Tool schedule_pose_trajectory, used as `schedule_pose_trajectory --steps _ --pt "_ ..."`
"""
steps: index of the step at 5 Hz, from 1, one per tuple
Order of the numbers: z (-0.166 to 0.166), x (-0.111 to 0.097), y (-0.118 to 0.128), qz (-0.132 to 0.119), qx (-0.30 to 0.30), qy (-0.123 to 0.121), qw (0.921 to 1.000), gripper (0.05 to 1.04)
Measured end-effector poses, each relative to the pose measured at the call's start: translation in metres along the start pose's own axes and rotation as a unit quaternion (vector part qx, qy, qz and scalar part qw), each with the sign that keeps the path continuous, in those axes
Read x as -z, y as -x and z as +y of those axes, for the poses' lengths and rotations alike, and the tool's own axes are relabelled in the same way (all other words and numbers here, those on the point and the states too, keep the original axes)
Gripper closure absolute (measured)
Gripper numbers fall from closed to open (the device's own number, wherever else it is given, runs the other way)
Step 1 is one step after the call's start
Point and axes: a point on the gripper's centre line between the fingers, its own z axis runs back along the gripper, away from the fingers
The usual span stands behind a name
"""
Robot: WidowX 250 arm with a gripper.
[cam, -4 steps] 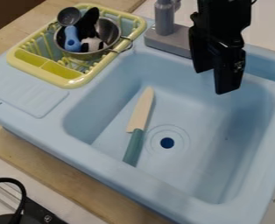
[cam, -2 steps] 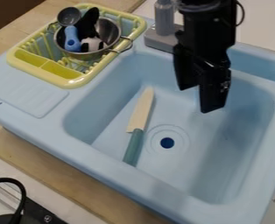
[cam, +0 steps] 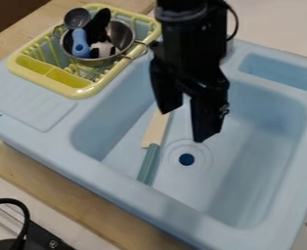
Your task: Moving the knife to other side of the sink
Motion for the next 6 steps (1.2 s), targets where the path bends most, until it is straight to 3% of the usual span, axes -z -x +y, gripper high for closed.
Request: schedule_pose_trajectory --steps 1,2,3,4,5,6 --pt "0.001 0.006 0.032 0.013 -0.118 -0.027 0.9926 0.084" --pt "0.007 0.018 0.042 -0.001 -0.175 -0.014 0.9845 0.084" --pt "0.017 0.031 0.043 -0.013 -0.204 -0.019 0.9787 0.084" --pt "0.024 0.042 0.040 -0.042 -0.211 -0.036 0.9758 0.084" --pt "0.027 0.052 0.038 -0.028 -0.213 -0.039 0.9759 0.084" --pt "0.029 0.055 0.034 -0.039 -0.214 -0.044 0.9750 0.084"
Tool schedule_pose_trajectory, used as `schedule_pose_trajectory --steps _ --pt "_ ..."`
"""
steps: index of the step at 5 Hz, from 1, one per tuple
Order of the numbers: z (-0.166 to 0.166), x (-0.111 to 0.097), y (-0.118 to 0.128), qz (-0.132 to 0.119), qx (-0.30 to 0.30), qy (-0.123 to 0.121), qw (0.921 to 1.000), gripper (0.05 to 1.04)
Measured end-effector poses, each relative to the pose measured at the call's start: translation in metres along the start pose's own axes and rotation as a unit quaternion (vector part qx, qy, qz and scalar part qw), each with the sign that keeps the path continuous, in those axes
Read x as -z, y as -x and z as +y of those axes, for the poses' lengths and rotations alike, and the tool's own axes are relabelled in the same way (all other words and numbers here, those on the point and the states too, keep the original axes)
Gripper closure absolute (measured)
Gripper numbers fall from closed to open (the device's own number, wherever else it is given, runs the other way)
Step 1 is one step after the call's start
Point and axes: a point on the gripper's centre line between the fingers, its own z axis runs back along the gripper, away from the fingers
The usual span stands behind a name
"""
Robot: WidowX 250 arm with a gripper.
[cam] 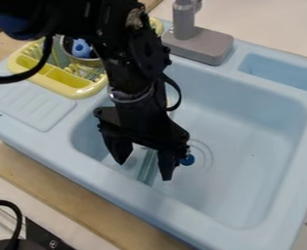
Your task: Moving the knife to other side of the sink
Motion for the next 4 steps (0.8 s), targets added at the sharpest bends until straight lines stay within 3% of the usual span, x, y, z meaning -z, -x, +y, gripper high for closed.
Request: schedule_pose_trajectory --steps 1,2,3,4 --pt "-0.0003 0.0071 -0.0013 -0.004 -0.010 0.008 0.9999 0.084" --pt "-0.0023 0.0138 -0.0019 0.002 -0.007 -0.001 1.0000 0.115" --pt "-0.0034 0.0156 -0.0034 0.004 -0.011 -0.007 0.9999 0.255" --pt "-0.0061 0.0169 -0.0061 0.003 -0.006 -0.011 0.9999 0.527"
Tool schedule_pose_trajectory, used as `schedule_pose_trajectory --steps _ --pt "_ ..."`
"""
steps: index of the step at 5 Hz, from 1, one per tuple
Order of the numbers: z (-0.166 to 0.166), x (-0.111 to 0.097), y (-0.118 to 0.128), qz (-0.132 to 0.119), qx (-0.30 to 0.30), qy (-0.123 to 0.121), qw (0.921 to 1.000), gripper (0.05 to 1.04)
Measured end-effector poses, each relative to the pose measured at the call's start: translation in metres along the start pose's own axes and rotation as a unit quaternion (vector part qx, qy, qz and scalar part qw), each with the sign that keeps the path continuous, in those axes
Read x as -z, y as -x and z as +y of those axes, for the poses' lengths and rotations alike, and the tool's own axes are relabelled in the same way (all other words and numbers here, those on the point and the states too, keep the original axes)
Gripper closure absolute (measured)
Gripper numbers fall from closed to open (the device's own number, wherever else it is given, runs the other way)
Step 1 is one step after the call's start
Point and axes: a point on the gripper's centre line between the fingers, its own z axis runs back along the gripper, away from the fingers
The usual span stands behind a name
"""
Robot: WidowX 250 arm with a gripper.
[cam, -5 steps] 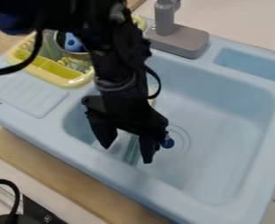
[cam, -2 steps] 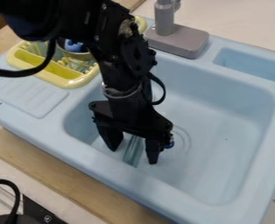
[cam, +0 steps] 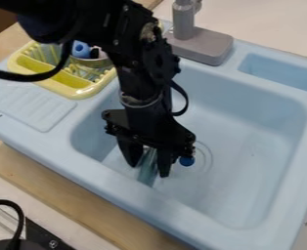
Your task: Moving the knife to other side of the sink
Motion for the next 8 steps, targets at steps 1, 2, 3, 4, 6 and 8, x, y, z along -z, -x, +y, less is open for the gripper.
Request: schedule_pose_trajectory --steps 1,2,3,4,6,8 --pt "-0.002 0.001 0.000 -0.001 0.002 0.002 1.0000 0.763" --pt "-0.003 -0.001 0.001 0.001 0.011 -0.003 0.9999 0.859" --pt "-0.005 -0.007 0.005 -0.002 0.015 -0.004 0.9999 0.861" --pt "-0.008 -0.021 0.008 -0.018 0.016 -0.004 0.9997 0.861" --pt "-0.020 -0.048 0.014 -0.030 0.036 0.003 0.9989 0.861" --pt "-0.053 -0.053 -0.003 -0.007 0.124 0.008 0.9923 0.861"
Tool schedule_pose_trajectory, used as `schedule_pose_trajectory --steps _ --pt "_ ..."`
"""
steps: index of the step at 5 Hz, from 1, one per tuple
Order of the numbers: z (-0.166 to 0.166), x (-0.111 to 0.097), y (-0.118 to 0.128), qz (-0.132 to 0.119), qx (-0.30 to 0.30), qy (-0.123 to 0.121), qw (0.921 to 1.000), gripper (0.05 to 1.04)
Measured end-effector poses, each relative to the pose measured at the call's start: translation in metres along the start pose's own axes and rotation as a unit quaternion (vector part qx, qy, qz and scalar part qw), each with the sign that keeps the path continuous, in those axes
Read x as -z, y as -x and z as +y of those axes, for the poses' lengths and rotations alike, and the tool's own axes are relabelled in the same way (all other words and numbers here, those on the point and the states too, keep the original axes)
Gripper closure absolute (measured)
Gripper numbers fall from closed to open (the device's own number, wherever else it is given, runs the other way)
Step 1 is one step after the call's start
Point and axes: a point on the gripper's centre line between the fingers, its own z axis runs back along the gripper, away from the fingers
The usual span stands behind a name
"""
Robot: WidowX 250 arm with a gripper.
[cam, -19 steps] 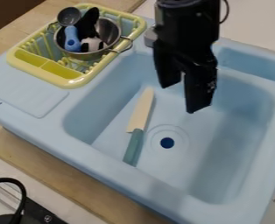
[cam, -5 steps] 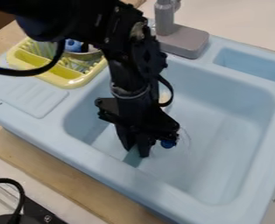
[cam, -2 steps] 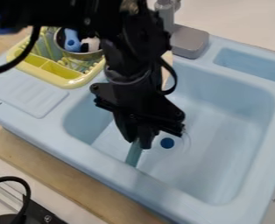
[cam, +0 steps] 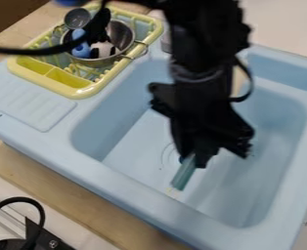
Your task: Moving the knife to other side of the sink
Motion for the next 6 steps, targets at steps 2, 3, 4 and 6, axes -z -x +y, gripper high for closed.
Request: schedule_pose_trajectory --steps 2,3,4,6 --pt "-0.019 -0.001 -0.023 -0.021 0.022 0.039 0.9988 0.862" --pt "-0.023 0.001 -0.030 -0.015 0.029 0.032 0.9989 0.862" --pt "-0.023 0.011 -0.035 -0.007 0.037 0.028 0.9989 0.862" --pt "-0.037 0.016 -0.047 -0.041 0.021 0.054 0.9975 0.862"
